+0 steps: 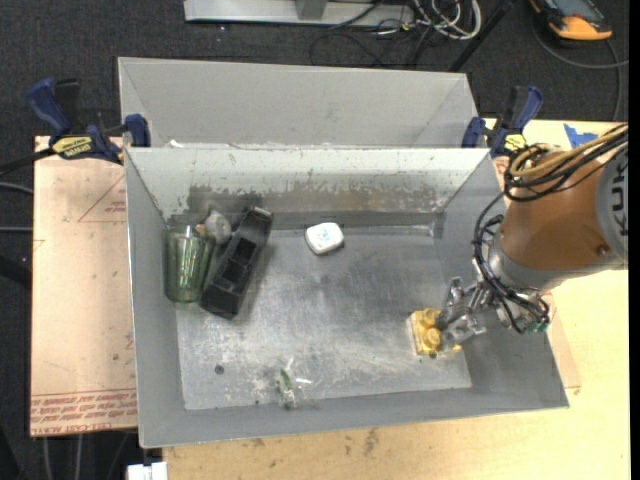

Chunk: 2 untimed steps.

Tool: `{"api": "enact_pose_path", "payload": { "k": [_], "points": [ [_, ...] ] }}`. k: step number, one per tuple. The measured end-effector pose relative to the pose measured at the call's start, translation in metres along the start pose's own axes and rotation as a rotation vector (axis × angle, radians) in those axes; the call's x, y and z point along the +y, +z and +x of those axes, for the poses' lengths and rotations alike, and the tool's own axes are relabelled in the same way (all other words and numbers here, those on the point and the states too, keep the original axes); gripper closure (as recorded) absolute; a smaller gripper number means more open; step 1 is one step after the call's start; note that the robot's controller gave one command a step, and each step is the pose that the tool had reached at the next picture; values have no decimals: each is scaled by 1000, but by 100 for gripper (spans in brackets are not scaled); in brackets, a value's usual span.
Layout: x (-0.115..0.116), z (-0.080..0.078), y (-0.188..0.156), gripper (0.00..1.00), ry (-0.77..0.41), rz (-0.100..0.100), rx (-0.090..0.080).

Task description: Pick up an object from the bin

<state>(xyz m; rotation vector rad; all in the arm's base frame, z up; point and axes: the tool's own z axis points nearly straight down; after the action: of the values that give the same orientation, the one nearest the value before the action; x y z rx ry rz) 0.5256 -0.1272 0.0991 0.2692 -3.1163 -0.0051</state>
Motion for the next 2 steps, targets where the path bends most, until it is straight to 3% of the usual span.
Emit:
{"api": "enact_pose_path", "payload": {
  "k": [2],
  "points": [
    [0, 0, 0, 100, 0, 1, 0]
  ]
}}
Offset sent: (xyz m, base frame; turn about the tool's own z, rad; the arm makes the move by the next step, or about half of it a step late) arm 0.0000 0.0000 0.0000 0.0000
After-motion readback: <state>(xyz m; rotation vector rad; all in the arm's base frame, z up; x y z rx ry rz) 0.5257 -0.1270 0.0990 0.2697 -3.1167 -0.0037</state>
